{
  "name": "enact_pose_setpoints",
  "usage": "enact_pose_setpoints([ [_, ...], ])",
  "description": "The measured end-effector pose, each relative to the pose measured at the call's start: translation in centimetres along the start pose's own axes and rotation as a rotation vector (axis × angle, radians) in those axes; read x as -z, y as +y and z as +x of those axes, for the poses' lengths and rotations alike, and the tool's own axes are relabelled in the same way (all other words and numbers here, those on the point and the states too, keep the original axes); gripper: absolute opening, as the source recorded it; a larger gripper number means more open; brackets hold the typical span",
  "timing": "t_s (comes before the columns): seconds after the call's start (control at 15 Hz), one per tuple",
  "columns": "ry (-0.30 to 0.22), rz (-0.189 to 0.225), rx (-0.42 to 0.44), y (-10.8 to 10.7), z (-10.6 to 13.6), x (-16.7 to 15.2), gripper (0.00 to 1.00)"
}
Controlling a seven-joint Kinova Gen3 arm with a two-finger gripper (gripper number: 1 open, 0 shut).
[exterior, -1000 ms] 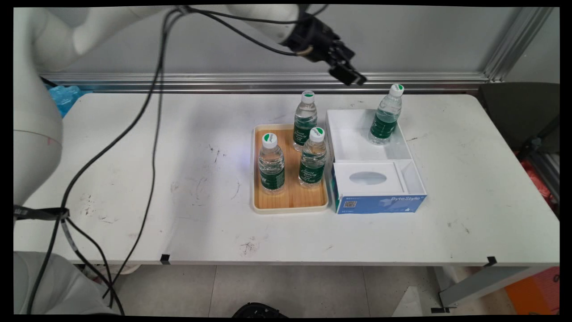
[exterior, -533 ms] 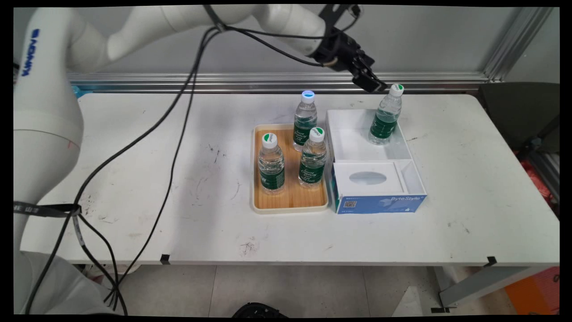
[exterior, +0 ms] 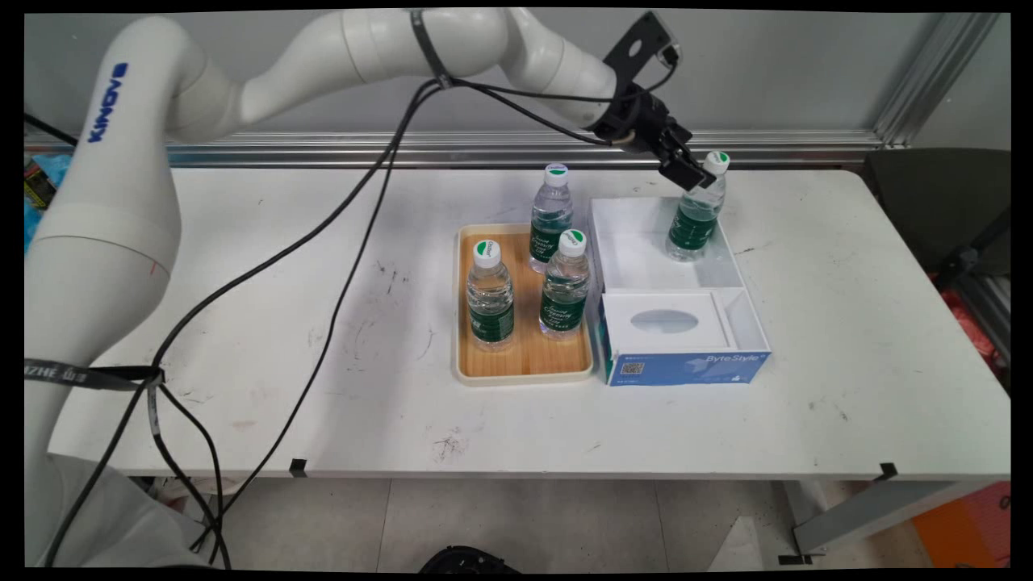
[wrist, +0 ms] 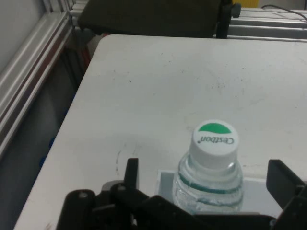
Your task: Pick up the green bottle from the white box
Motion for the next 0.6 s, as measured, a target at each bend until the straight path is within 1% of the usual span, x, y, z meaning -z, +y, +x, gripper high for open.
enact_pose_setpoints([
  [0.6,-0.009,-0.007,0.030,-0.2,-0.7,-3.8,1.00],
])
